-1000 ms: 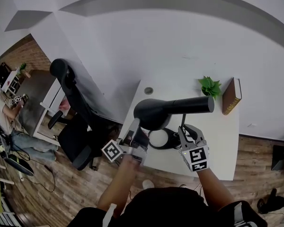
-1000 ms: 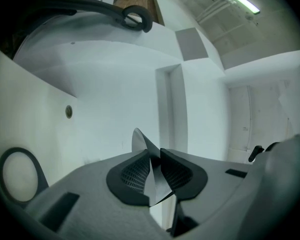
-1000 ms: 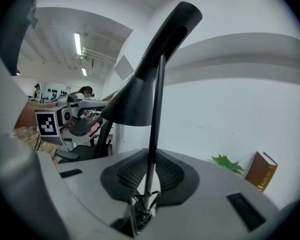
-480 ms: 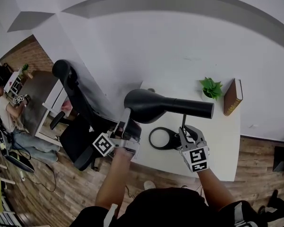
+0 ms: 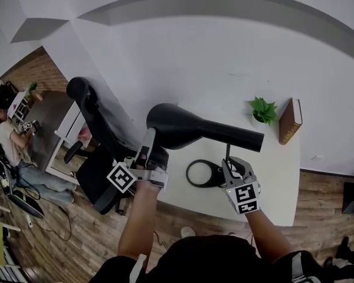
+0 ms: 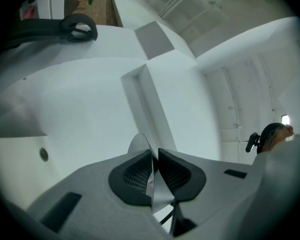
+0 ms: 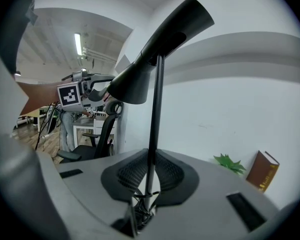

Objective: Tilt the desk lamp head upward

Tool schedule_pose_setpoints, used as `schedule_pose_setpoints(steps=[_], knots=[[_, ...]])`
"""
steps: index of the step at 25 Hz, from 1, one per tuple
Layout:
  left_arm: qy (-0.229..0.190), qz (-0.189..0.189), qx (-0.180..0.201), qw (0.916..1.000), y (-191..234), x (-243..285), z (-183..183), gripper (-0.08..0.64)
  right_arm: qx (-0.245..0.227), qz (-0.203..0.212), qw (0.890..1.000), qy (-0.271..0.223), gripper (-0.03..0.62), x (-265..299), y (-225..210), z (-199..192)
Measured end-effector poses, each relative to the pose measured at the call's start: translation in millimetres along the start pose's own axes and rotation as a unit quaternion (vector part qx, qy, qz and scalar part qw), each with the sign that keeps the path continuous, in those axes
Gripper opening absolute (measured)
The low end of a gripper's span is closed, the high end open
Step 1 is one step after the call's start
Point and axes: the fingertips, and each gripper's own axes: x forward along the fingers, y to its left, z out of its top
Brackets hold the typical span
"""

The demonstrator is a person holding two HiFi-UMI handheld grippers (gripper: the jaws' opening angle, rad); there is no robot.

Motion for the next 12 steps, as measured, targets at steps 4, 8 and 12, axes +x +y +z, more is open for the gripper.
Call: schedule_pose_setpoints(steps=[4,8,12], knots=[[0.015,-0.008,0.05,0.9986,-17.2,12.4,10.0,0.04,0.003,-0.001,1.0,0.0,0.034,0.4,-0.1,0.4],[0.031,-0.013,0.105,0.9939,-38.0,24.4,18.2,0.04,0.006,-0.002,1.0,0.002,0.034,0.1,0.2,0.8],[0.039,-0.004,0.177,0.9834,-54.1,35.1,22.0,0.041,0.009,-0.003,1.0,0.002,0.032,1.4,-0.9,0.1]])
